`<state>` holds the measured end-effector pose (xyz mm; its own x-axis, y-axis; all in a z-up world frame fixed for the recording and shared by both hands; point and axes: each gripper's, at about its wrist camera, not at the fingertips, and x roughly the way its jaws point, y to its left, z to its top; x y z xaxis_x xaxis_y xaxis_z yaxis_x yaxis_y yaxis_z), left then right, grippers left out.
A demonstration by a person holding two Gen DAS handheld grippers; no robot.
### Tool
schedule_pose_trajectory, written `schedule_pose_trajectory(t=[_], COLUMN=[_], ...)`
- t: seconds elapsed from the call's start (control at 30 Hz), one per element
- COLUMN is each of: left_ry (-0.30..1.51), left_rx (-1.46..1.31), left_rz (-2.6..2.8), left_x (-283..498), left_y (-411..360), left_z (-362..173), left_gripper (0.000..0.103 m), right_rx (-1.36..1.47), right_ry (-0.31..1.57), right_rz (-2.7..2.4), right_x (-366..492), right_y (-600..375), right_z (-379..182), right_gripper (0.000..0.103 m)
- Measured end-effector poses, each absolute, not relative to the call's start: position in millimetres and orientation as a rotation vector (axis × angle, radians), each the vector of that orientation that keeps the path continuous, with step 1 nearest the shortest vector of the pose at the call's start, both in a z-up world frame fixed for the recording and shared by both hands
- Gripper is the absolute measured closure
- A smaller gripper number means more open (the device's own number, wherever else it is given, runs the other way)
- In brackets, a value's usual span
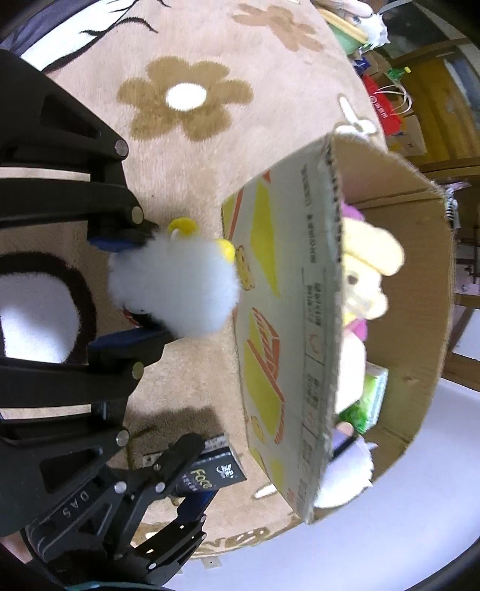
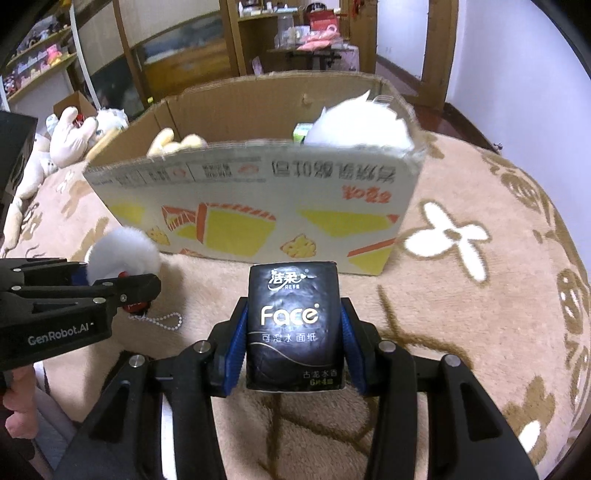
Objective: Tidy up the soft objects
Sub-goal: 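Lift the keychain and the black Face packet up over the box with both tools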
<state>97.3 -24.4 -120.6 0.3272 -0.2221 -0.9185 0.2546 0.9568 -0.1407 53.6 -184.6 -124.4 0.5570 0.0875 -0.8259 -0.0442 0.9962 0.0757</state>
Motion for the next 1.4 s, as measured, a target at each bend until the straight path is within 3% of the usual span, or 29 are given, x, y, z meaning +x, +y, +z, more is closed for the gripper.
schedule_pose_trajectory(t=[0.53, 1.4], left_ry=[0.981, 0.572], left_rx=[0.02, 0.162], left_rz=[-0.283, -0.256], left_x=[38, 73], left_y=[-23, -14], left_z=[-55, 34], left_gripper=[0.07, 0.07], right_rx=[0.056, 0.051], right_ry=[0.798, 0.522], right_rz=[0.029, 0.084], right_x=[21, 45], right_y=[-187, -201], right_z=[-68, 18], right_gripper=[0.054, 0.054])
